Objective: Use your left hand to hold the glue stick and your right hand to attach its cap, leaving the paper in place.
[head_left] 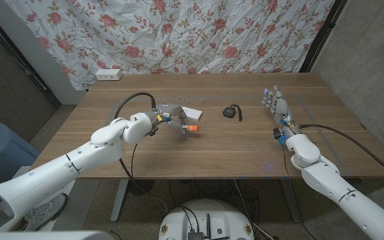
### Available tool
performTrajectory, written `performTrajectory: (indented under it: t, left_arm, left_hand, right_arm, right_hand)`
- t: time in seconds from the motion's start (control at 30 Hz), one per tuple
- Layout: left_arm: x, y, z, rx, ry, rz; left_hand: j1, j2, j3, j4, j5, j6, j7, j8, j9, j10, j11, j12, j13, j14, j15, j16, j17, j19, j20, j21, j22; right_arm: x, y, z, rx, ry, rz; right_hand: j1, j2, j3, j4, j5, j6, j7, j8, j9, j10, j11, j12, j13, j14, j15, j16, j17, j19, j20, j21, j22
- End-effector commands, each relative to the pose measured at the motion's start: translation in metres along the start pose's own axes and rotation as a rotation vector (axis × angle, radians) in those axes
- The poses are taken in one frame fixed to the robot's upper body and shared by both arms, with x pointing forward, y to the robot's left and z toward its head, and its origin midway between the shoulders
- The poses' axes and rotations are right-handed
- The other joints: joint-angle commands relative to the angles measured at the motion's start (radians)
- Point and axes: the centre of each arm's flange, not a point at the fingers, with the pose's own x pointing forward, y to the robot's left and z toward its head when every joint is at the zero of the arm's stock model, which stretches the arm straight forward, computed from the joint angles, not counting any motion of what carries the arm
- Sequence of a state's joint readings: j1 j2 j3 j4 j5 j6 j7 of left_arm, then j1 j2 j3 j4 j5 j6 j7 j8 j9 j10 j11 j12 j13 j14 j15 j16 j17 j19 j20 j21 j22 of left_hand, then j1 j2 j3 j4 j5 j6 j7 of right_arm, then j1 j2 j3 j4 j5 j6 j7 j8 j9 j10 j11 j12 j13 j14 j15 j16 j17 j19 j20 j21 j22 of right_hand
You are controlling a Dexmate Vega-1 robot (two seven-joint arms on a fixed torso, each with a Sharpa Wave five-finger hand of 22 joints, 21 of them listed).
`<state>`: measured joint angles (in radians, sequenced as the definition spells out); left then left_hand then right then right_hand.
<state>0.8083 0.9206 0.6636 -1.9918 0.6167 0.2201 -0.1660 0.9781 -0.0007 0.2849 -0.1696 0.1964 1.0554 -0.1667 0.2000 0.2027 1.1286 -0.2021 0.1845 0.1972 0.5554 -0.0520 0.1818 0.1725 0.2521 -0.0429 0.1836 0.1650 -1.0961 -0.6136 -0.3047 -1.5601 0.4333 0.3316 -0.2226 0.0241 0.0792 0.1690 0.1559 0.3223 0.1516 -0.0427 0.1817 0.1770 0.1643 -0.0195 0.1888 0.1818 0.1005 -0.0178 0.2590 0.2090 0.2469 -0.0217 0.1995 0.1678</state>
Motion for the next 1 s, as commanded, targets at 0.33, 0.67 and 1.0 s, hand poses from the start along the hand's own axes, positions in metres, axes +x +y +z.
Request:
performTrajectory:
  t: [0.33, 0.67, 1.0]
  left_arm:
    - [0.002, -0.018, 0.009, 0.136, -0.012, -0.021]
    - [0.005, -0.021, 0.014, 0.184, -0.017, -0.011]
    - [0.005, -0.023, 0.015, 0.228, 0.002, 0.007]
  left_hand:
    - [0.036, 0.043, 0.001, 0.006, 0.001, 0.013, -0.021, 0.005, 0.002, 0.014, -0.024, 0.004, 0.004, -0.002, -0.157, 0.002, 0.001, -0.007, -0.007, 0.002, 0.004]
    - [0.034, 0.043, -0.001, 0.006, 0.001, 0.011, -0.025, 0.006, 0.002, 0.010, -0.024, 0.005, 0.004, -0.003, -0.156, 0.002, 0.001, -0.008, -0.006, 0.002, 0.004]
    - [0.021, 0.033, -0.011, 0.009, -0.001, 0.006, -0.029, 0.007, 0.001, 0.000, -0.024, 0.006, 0.004, -0.005, -0.151, 0.003, 0.001, -0.008, -0.007, 0.003, 0.004]
  right_arm:
    - [0.000, 0.006, -0.019, 0.069, 0.021, -0.047]
    - [0.006, 0.006, -0.020, 0.074, 0.019, -0.044]
    - [0.007, 0.006, -0.021, 0.076, 0.026, -0.052]
  right_hand:
    - [0.016, 0.078, 0.015, -0.004, 0.003, 0.007, 0.004, 0.010, -0.001, 0.008, 0.003, 0.004, 0.001, 0.000, -0.002, -0.009, 0.002, 0.017, 0.002, 0.002, -0.001]
    - [0.018, 0.076, 0.020, -0.005, 0.002, 0.002, 0.005, 0.007, -0.001, 0.006, 0.003, 0.003, 0.001, -0.002, 0.000, -0.013, 0.002, 0.025, 0.016, 0.002, -0.001]
    - [0.017, 0.075, 0.023, -0.005, 0.001, 0.002, 0.007, 0.007, -0.001, 0.005, 0.004, 0.002, 0.001, -0.003, 0.001, -0.015, 0.002, 0.023, 0.017, -0.001, -0.001]
